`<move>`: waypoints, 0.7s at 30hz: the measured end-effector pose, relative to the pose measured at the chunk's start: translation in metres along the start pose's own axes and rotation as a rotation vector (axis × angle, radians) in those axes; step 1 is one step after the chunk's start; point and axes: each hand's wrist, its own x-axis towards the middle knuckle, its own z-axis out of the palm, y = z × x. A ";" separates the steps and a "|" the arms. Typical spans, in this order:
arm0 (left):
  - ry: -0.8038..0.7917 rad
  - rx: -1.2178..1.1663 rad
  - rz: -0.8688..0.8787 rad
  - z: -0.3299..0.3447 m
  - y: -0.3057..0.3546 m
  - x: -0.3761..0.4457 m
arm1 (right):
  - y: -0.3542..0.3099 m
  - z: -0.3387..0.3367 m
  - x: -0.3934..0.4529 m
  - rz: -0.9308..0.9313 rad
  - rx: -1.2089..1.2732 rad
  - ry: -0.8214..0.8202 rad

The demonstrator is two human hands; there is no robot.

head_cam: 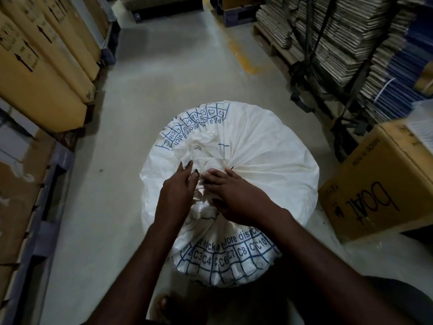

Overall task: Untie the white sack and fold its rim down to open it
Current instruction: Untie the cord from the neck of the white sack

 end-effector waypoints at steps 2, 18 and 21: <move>0.021 -0.026 0.003 0.001 -0.001 0.001 | -0.003 -0.009 0.002 -0.006 0.051 0.023; 0.166 -0.292 -0.213 -0.043 0.009 0.017 | 0.016 -0.056 -0.011 0.345 0.244 0.382; 0.109 -0.508 -0.167 -0.039 0.021 0.019 | 0.012 -0.066 -0.017 0.365 0.293 0.472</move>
